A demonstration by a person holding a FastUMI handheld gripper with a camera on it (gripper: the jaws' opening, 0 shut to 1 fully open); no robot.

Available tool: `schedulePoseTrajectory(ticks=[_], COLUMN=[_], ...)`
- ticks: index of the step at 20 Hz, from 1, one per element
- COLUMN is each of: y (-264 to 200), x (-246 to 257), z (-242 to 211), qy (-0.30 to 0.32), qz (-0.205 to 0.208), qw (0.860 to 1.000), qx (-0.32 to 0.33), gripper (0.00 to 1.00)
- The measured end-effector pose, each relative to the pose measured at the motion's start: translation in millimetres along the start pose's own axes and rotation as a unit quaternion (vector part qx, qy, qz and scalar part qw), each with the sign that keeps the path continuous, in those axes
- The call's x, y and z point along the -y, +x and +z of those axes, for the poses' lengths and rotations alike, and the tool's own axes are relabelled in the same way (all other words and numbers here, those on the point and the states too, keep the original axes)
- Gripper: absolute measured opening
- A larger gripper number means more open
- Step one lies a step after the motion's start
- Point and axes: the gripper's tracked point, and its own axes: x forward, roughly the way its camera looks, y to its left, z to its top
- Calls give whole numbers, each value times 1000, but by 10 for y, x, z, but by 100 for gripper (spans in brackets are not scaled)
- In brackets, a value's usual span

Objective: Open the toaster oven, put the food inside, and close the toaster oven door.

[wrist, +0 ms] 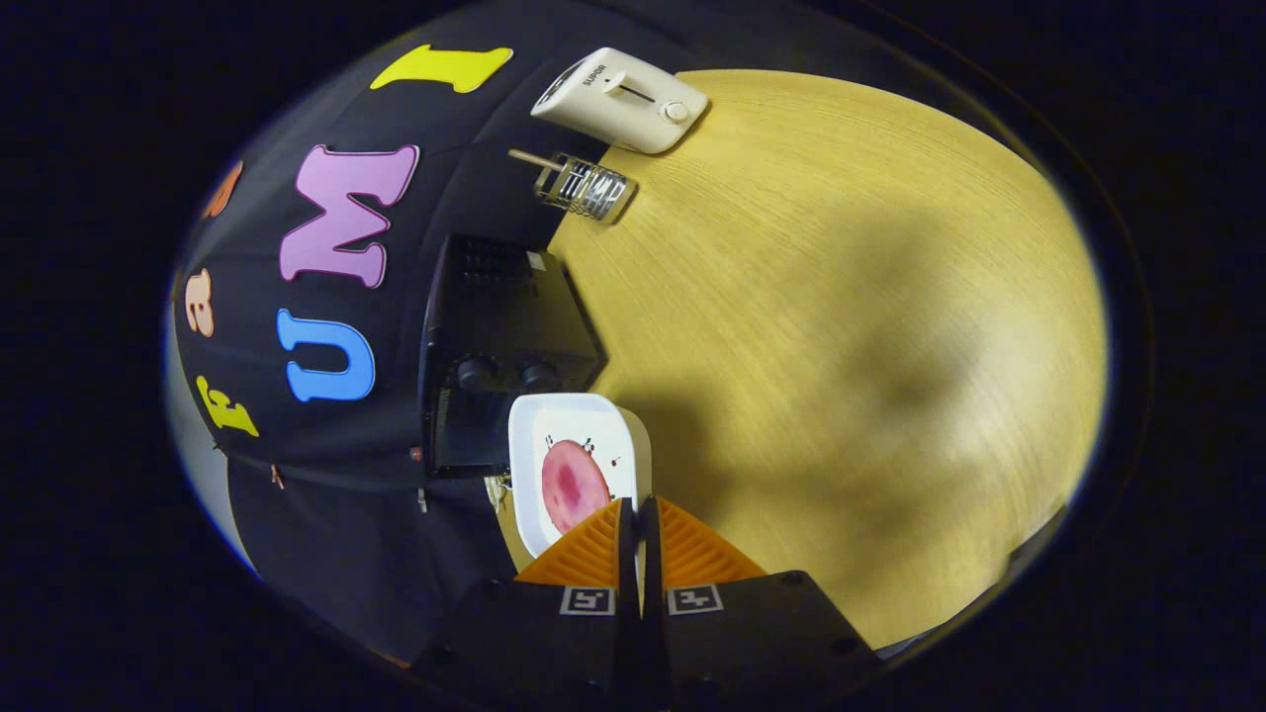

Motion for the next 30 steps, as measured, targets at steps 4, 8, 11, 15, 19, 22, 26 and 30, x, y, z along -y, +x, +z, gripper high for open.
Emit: schedulePoseTrajectory(ticks=[4, 8, 11, 15, 19, 22, 26, 30], y=[259, 667, 1006, 1425, 1755, 1958, 2174, 2342], x=[-300, -742, -983, -1181, -1336, -1342, -1436, -1479], z=[-417, -705, -860, -861, -644, -523, -392, -249], qy=[25, 86, 119, 148, 208, 240, 281, 288], qz=[-14, 11, 12, -4, 1, -9, -8, -34], qw=[999, 993, 988, 982, 967, 956, 940, 928], qx=[41, 82, 98, 119, 149, 170, 194, 234], gripper=[5, 5, 5, 5, 5, 5, 5, 5])
